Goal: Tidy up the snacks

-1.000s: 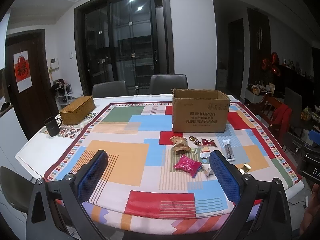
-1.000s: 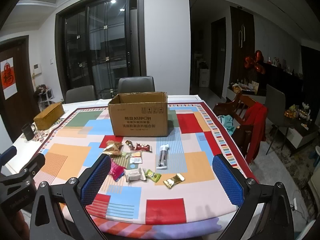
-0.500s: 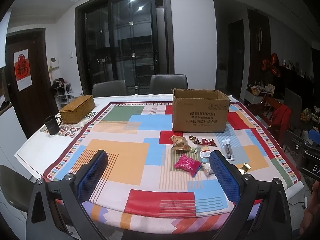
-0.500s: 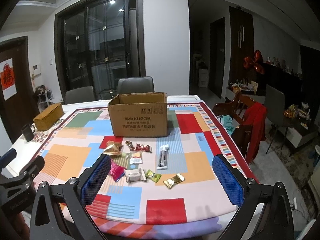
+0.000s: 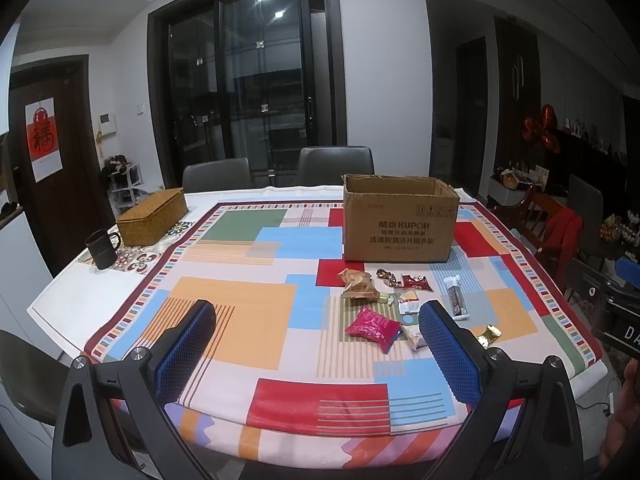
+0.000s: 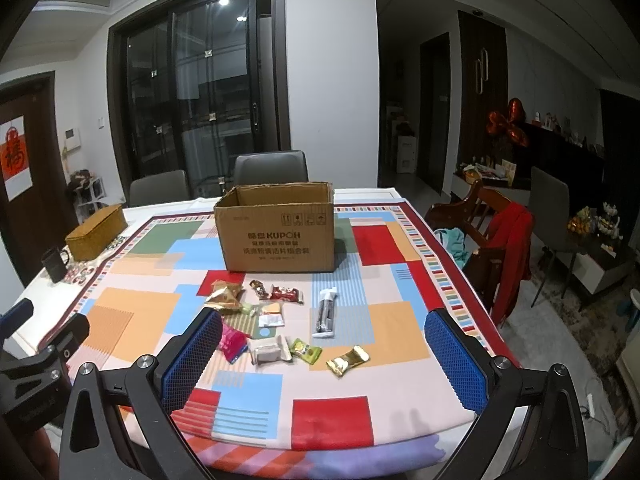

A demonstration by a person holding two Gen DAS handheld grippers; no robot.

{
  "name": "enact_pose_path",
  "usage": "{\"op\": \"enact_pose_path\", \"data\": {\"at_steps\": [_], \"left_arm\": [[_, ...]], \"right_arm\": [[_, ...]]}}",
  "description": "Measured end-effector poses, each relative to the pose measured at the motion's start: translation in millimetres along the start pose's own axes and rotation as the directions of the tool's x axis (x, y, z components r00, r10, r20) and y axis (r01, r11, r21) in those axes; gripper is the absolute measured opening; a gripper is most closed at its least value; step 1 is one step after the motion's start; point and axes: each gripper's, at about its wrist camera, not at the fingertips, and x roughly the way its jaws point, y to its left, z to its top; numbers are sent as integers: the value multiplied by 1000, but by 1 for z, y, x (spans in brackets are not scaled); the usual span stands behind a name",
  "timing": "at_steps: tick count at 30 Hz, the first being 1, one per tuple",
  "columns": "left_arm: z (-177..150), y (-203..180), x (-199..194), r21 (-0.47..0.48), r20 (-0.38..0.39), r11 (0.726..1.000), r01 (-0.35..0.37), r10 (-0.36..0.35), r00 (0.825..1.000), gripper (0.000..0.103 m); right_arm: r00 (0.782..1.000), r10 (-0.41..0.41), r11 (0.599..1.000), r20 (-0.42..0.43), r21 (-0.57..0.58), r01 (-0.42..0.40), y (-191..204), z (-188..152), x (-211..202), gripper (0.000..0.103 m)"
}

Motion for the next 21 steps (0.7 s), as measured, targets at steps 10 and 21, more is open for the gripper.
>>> {"op": "enact_pose_path", "data": {"at_steps": [10,21], "left_arm": [[0,0,5,-2,-2,1000,2,-2,1000,103],[15,-14,34,31,-10,1000,5,-5,1000,103]], "right_arm": [[1000,-10,1000,3,-21,10,1,3,7,103],[997,-62,997,40,-52,64,-4,15,25,103]]}}
